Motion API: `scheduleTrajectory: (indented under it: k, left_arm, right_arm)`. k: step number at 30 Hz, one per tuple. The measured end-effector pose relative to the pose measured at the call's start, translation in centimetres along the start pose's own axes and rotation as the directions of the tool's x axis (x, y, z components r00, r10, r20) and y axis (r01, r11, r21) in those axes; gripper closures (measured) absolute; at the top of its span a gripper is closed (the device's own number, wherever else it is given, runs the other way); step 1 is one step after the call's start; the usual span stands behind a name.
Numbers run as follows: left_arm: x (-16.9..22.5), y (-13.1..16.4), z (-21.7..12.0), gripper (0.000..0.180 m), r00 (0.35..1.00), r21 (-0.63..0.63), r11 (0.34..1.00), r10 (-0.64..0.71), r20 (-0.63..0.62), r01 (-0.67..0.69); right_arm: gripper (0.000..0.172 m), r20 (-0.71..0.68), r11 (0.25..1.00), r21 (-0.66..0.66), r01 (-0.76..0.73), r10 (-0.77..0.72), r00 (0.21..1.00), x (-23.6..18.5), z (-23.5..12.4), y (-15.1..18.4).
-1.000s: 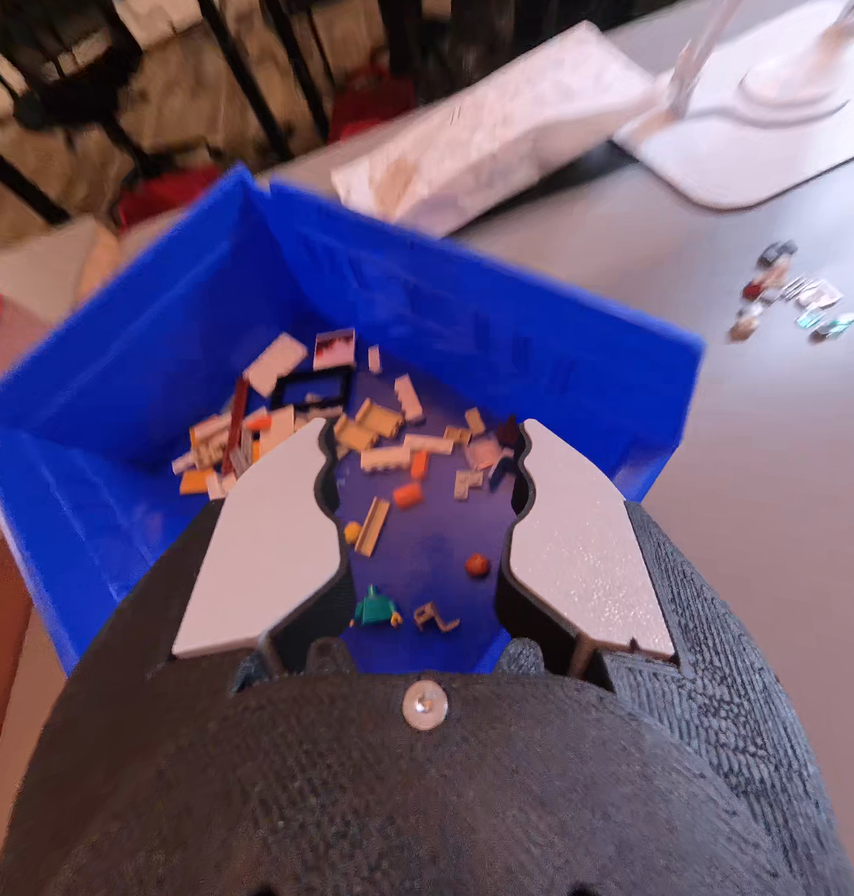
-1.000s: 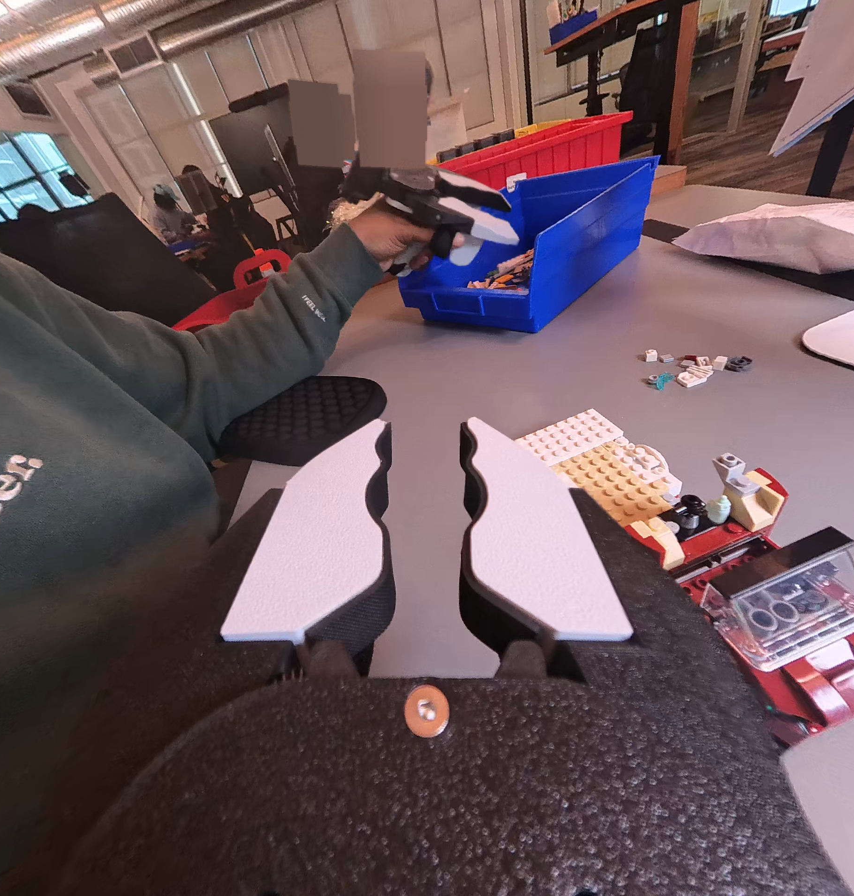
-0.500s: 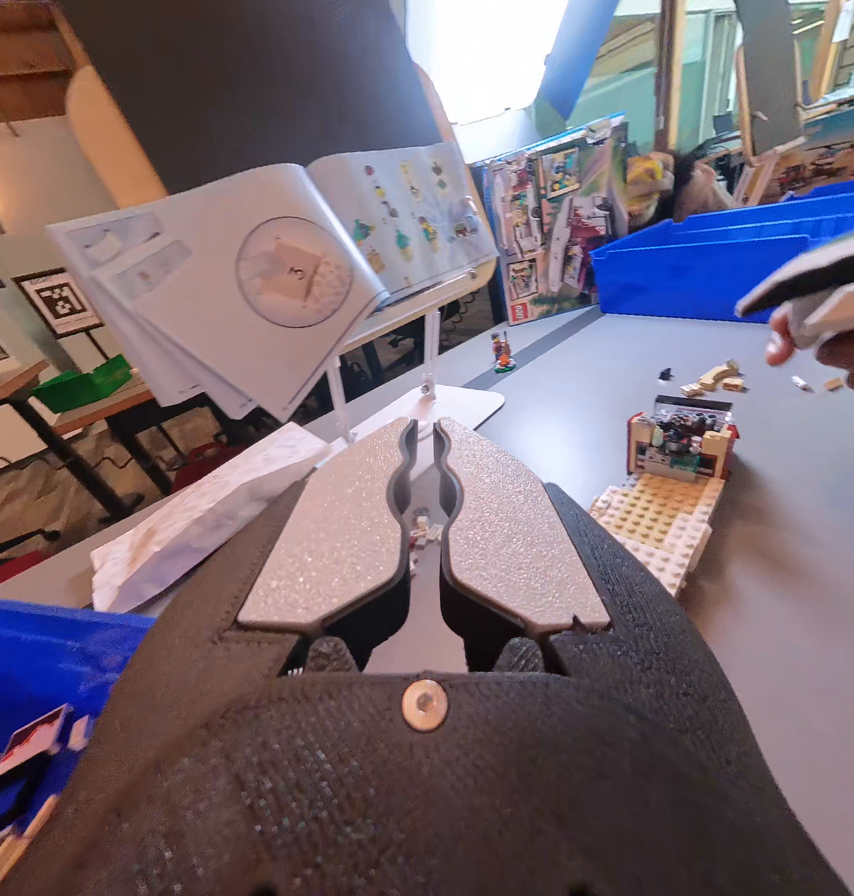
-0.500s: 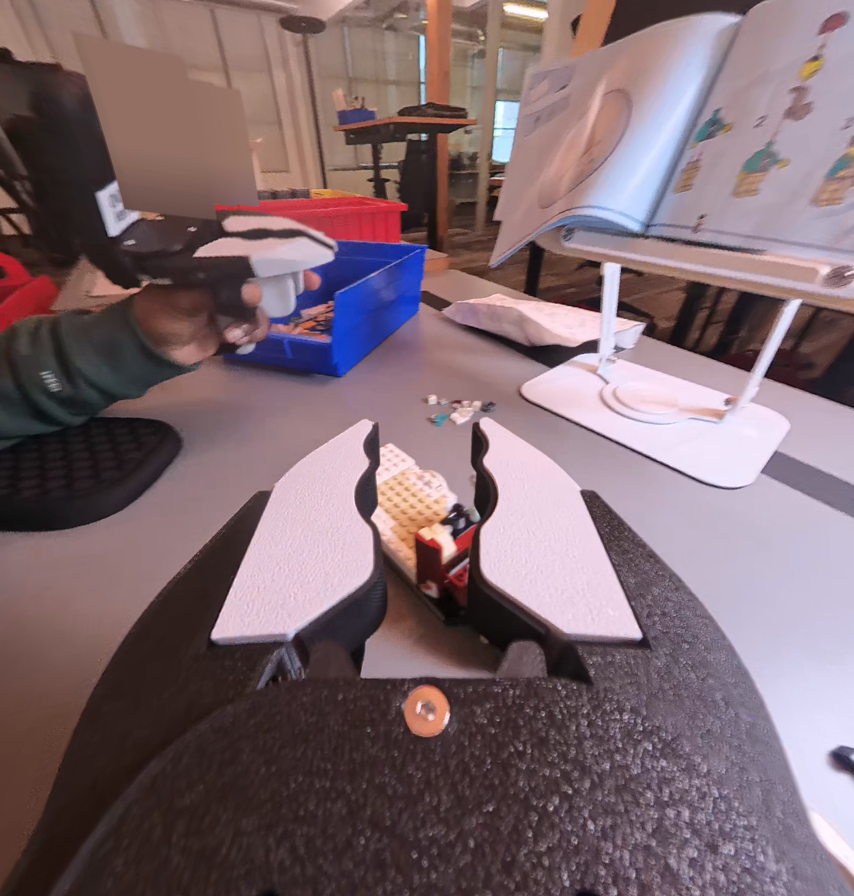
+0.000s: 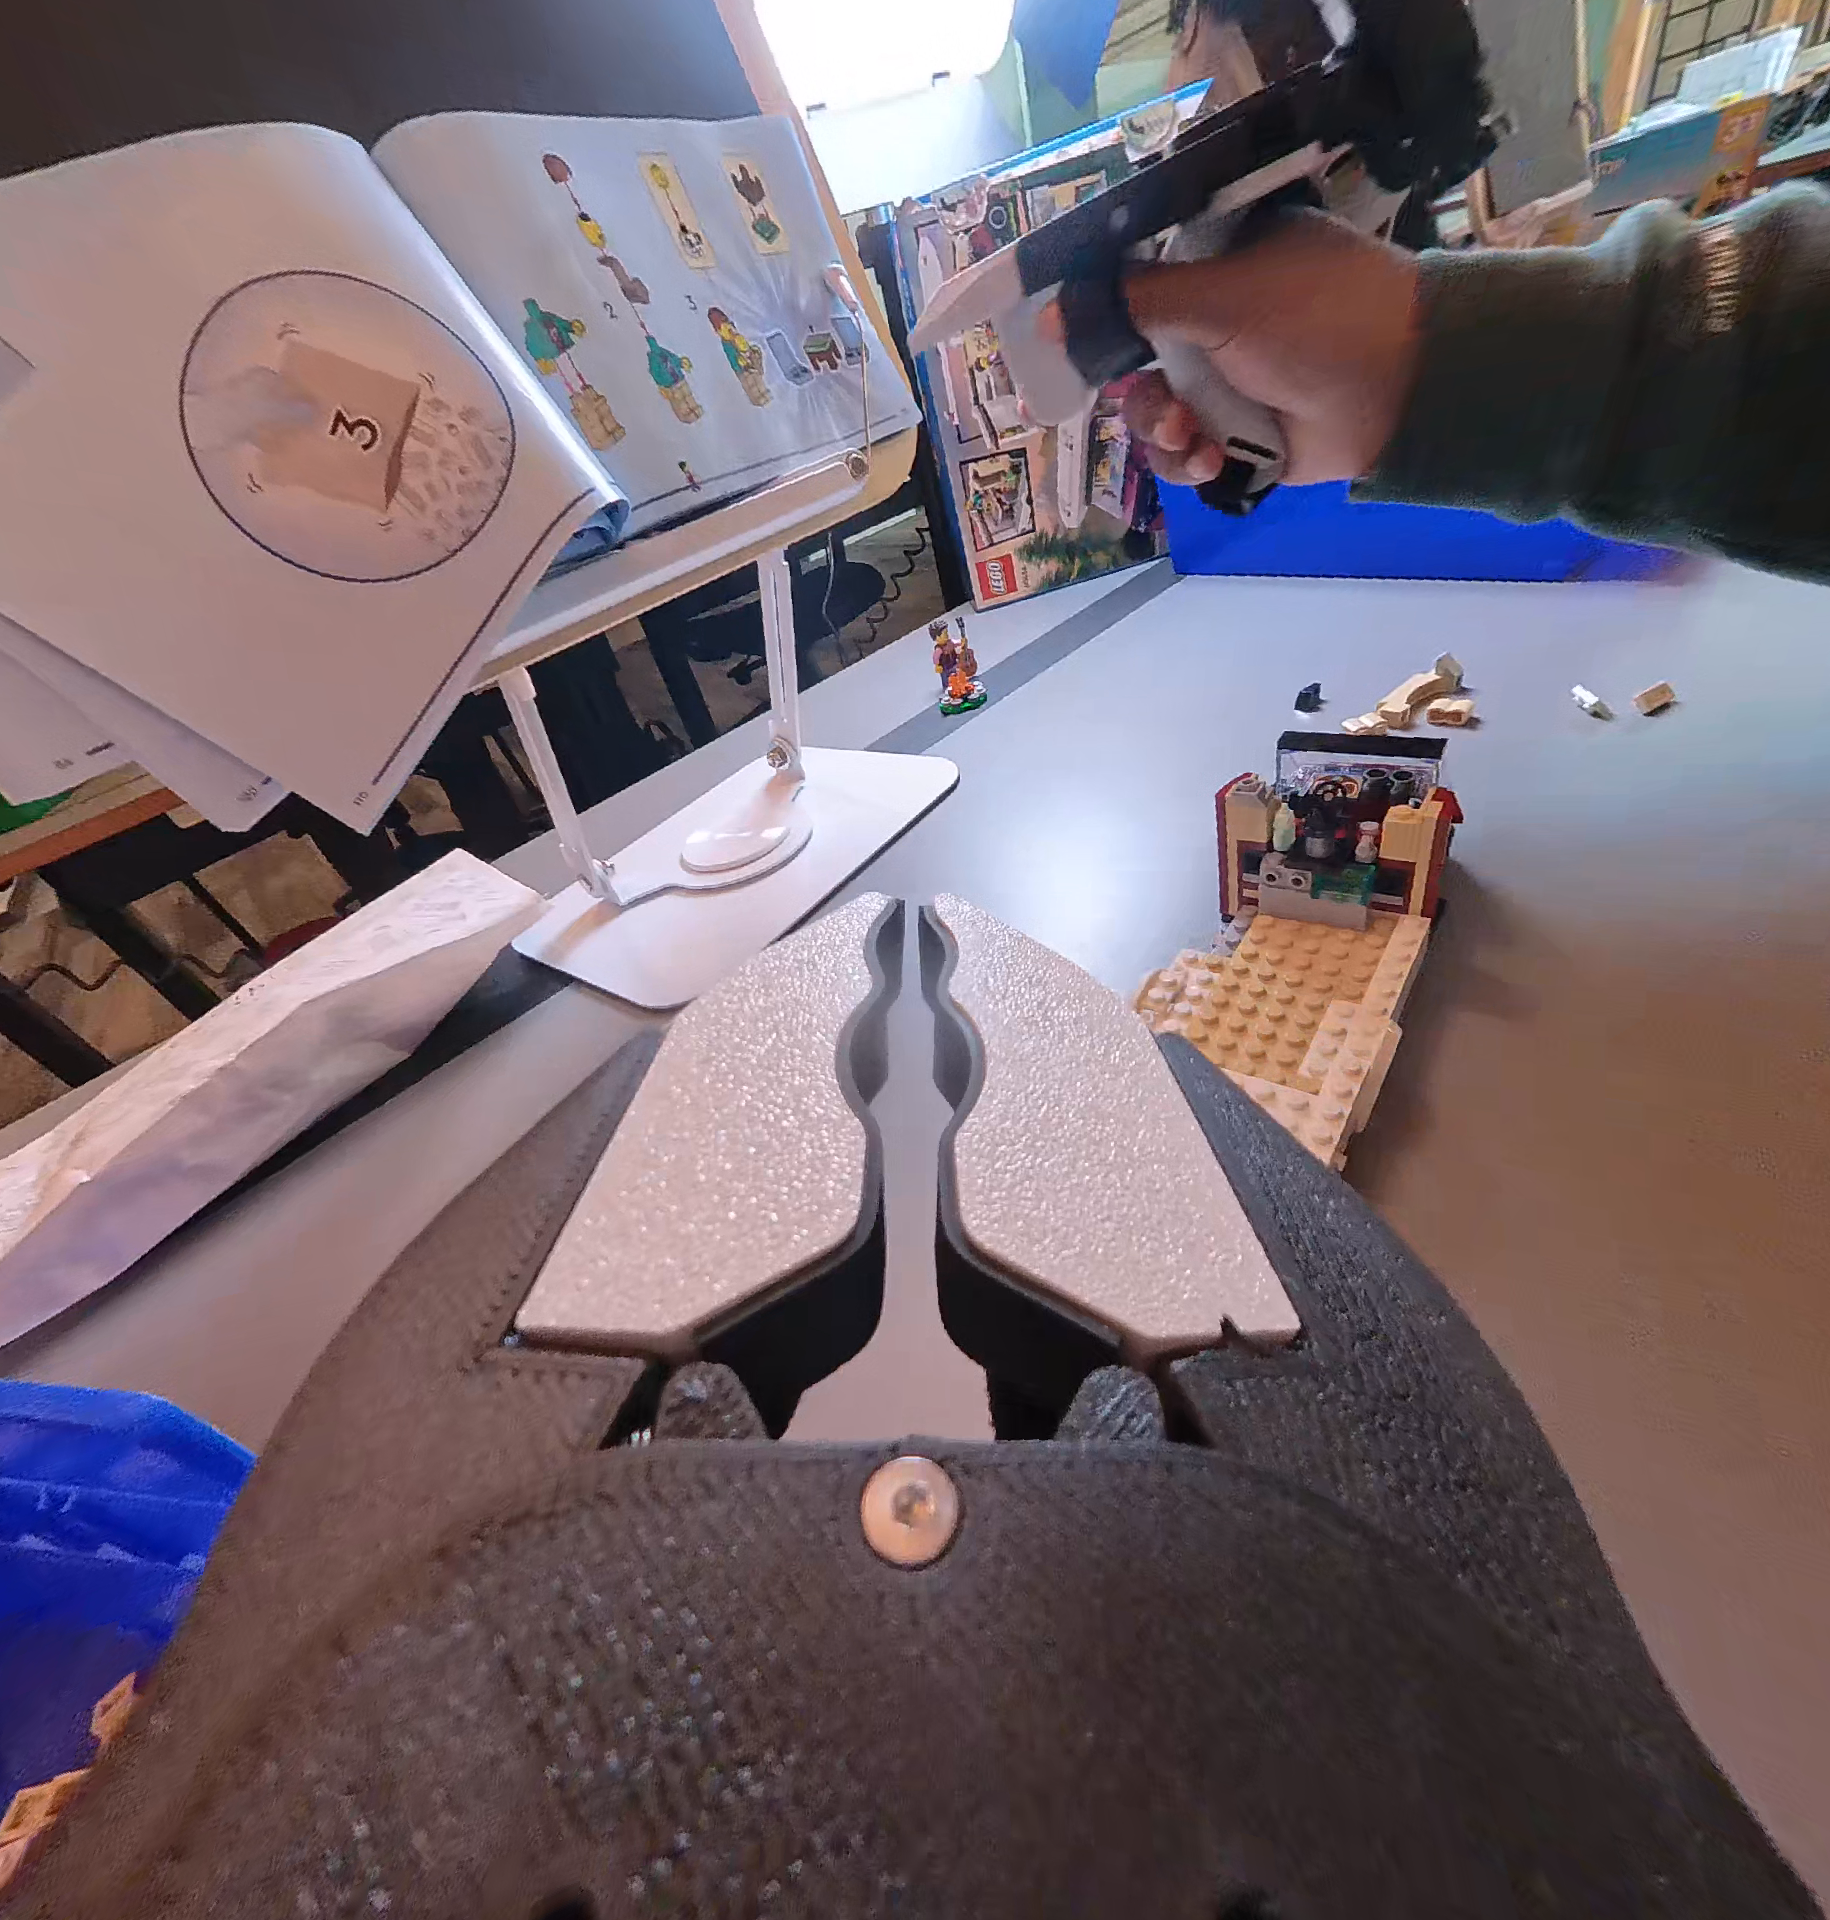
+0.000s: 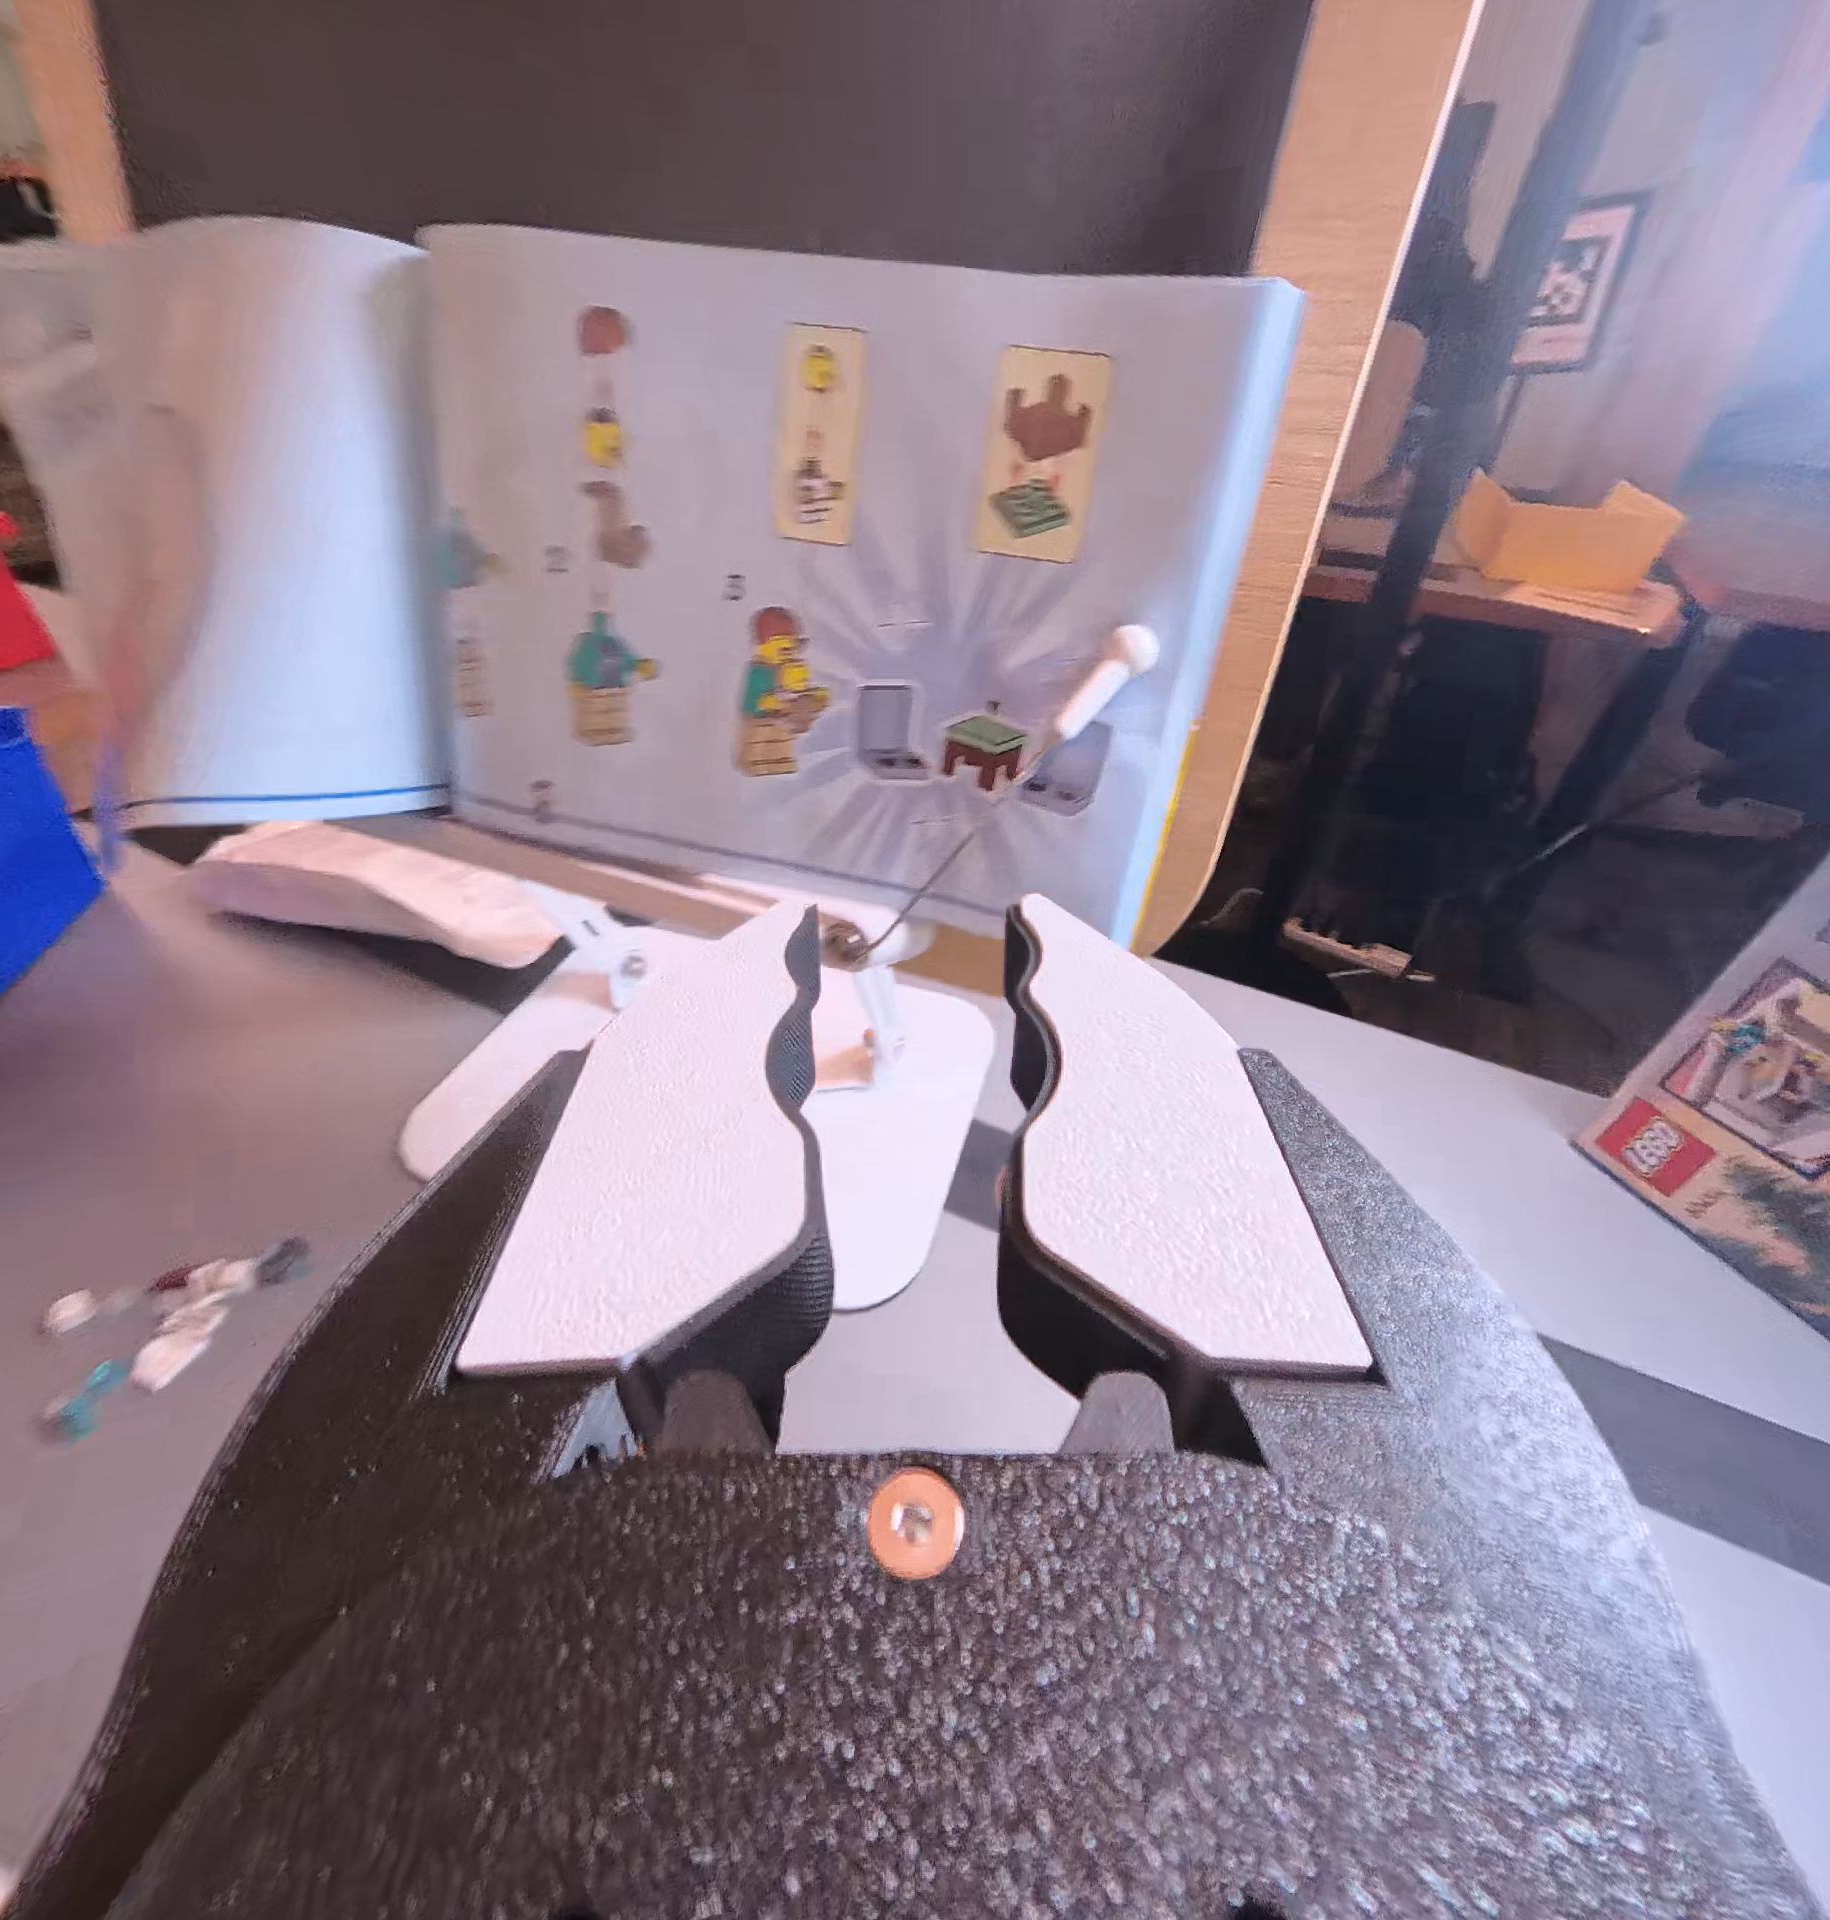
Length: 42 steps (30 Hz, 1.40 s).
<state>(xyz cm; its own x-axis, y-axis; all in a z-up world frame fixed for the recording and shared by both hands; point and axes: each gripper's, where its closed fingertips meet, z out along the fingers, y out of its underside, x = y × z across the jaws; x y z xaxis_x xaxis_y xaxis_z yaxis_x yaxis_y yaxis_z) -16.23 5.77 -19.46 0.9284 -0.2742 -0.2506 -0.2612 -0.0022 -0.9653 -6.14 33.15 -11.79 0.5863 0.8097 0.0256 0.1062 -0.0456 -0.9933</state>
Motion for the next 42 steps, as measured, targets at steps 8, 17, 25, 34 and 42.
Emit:
scheduleTrajectory:
  k: [8,17,25,34,42]
  left_arm:
    - [-1.3,0.8,-0.3,0.179,1.000,-0.014,1.000,-0.024,0.019,0.024]
    - [-1.4,1.6,0.0,0.180,0.999,-0.042,0.999,-0.032,0.004,0.032]
    - [-2.0,0.7,-0.6,0.180,0.999,-0.011,1.000,-0.017,0.040,0.018]
    - [-2.0,-0.1,-1.0,0.180,0.999,0.010,1.000,-0.007,0.051,0.007]
    - [-1.6,1.2,0.3,0.180,1.000,-0.041,0.999,-0.013,0.018,0.014]
  right_arm:
    - [0.157,-0.045,0.998,0.014,0.055,-0.054,0.997,1.5,4.2,-1.0]
    - [0.168,-0.061,0.959,0.031,0.282,-0.279,0.958,0.4,4.9,-1.8]
    - [0.147,-0.013,0.966,0.062,0.251,-0.251,0.968,-0.9,1.1,-1.5]
    - [0.152,-0.120,0.934,0.043,0.354,-0.347,0.930,4.1,-15.2,-3.2]
    - [0.148,-0.235,0.846,-0.506,0.167,-0.322,0.917,25.5,-24.7,4.7]
